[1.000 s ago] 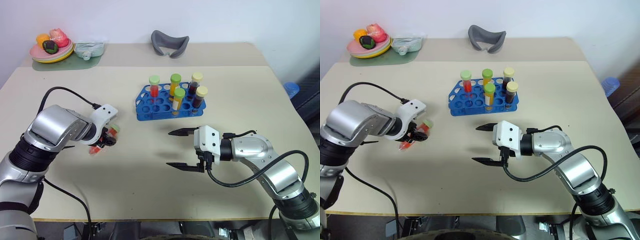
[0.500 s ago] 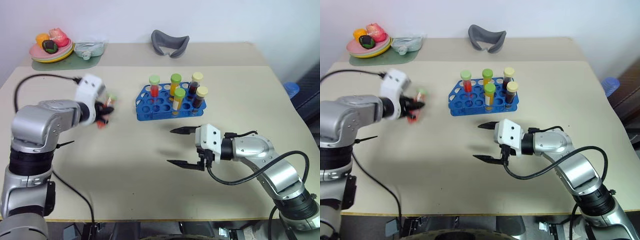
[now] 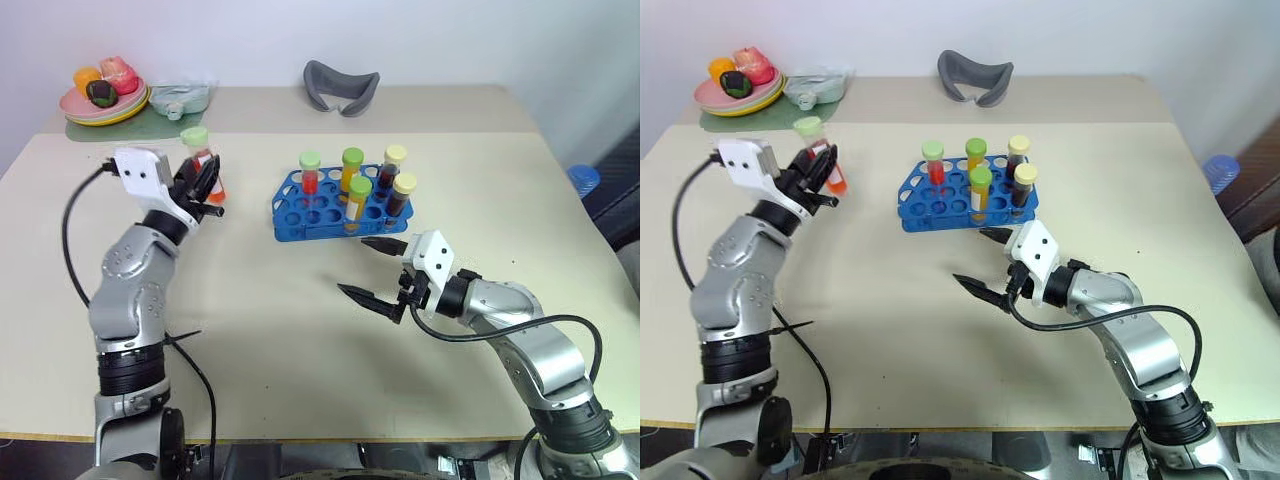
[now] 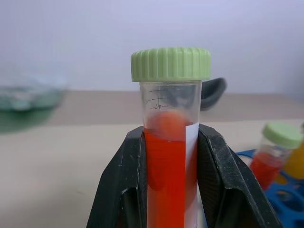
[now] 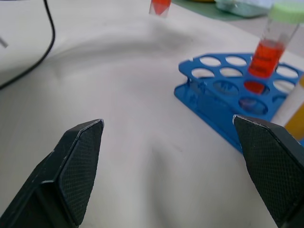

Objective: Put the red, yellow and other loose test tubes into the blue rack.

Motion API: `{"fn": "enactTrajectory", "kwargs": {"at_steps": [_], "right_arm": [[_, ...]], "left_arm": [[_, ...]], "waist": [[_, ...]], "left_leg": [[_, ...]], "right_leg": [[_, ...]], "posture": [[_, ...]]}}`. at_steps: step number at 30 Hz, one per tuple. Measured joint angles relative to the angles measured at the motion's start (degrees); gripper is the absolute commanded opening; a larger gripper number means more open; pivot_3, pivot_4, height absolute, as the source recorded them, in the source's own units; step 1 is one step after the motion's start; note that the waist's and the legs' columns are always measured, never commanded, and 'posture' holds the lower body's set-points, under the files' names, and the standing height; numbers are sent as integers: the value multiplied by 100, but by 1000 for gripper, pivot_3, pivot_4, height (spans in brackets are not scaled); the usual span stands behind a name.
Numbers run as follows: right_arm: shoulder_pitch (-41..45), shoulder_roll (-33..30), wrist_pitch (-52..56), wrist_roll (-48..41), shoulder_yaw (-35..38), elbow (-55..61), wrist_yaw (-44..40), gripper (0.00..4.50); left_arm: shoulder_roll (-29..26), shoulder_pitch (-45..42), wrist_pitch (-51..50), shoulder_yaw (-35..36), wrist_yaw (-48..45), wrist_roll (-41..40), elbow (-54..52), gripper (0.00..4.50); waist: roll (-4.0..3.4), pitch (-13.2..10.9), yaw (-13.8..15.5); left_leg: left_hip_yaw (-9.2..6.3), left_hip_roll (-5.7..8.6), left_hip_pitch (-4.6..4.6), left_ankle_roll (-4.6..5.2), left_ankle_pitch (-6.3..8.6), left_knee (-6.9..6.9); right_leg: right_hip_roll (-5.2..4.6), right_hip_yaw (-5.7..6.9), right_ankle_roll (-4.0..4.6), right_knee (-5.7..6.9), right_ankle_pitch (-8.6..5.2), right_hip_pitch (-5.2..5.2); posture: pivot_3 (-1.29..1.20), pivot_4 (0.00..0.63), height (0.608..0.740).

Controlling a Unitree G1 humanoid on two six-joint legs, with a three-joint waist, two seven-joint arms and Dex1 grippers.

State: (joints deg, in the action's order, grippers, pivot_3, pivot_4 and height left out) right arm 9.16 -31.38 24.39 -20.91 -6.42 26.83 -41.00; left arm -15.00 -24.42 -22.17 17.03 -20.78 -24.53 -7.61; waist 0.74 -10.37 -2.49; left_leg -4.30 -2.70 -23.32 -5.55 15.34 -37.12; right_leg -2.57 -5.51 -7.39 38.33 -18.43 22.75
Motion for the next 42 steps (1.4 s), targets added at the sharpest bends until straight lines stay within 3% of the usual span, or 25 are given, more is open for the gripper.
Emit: {"fn": "enactTrajectory", "kwargs": {"at_steps": [7,12,19,42], "right_arm": [[-100,99,0,49,0,66,245,4500],[-111,123,0,58,-3,94,347,4500],[-114,131,25,58,-5,116,388,4500],[11,-135,360,-101,141,116,82,4500]], "left_arm": [[270,-212,339,-620,-820,-279,226,789],[213,-359,977,-1353,-1287,259,692,789],[600,-519,1676,-1829,-1410,607,1207,789],[1209,-973,3725,-1908,-442,1734,2989,789]], "waist": [[0,0,-2],[-1,1,-13],[-1,1,-9],[-1,1,6]], "left_leg": [[-1,1,2,-3,-2,0],[-1,0,5,-3,-2,1],[-2,0,6,-3,-2,2],[-2,2,6,0,0,1]], "right_leg": [[2,0,0,0,0,-2],[4,0,0,0,0,-3],[5,0,0,-2,0,-5],[3,1,0,-7,0,-8]], "posture": [[0,150,740],[0,150,740],[0,150,740],[0,150,740]]}}
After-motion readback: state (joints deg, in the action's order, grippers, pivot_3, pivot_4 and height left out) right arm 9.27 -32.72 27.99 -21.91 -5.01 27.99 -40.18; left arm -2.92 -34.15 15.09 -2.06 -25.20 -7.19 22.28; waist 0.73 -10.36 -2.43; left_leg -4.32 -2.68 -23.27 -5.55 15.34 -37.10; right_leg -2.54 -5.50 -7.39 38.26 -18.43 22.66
